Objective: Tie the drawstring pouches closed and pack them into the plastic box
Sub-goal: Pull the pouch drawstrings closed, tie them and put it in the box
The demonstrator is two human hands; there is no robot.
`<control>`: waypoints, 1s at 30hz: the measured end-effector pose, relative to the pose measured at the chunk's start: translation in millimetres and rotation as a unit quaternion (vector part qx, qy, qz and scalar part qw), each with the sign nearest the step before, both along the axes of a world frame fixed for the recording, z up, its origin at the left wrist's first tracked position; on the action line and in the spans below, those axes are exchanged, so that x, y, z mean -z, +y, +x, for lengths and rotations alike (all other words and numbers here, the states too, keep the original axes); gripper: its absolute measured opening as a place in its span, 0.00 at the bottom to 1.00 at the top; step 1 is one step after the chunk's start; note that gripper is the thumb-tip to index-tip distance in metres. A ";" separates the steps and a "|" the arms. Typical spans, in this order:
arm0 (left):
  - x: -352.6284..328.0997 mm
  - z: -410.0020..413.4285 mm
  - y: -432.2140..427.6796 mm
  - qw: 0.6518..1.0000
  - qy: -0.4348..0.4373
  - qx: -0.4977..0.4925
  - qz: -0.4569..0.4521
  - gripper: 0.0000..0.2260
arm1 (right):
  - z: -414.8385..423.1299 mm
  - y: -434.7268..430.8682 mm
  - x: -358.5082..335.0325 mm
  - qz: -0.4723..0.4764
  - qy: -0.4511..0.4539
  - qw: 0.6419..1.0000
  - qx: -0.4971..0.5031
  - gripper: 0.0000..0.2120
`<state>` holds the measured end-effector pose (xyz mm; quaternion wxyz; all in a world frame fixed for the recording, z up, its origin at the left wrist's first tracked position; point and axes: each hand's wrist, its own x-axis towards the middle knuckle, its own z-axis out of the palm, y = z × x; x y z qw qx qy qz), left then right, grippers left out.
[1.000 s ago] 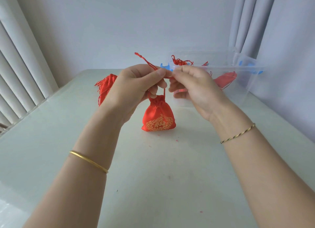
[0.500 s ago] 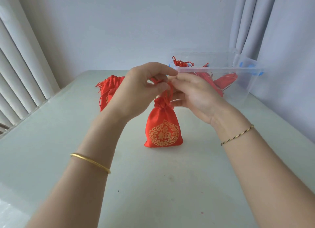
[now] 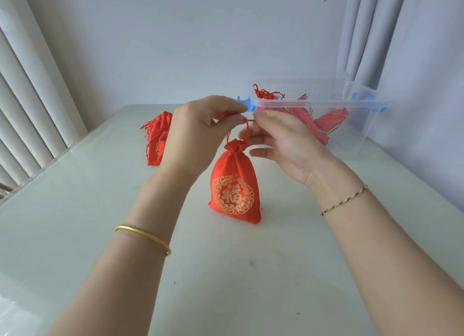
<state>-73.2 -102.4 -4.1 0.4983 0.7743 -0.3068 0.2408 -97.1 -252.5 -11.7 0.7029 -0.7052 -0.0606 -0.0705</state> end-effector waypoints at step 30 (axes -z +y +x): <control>3.2 1.3 5.1 0.936 0.313 0.157 0.027 0.04 | -7.0 0.7 -12.7 0.129 0.012 0.990 0.053 0.16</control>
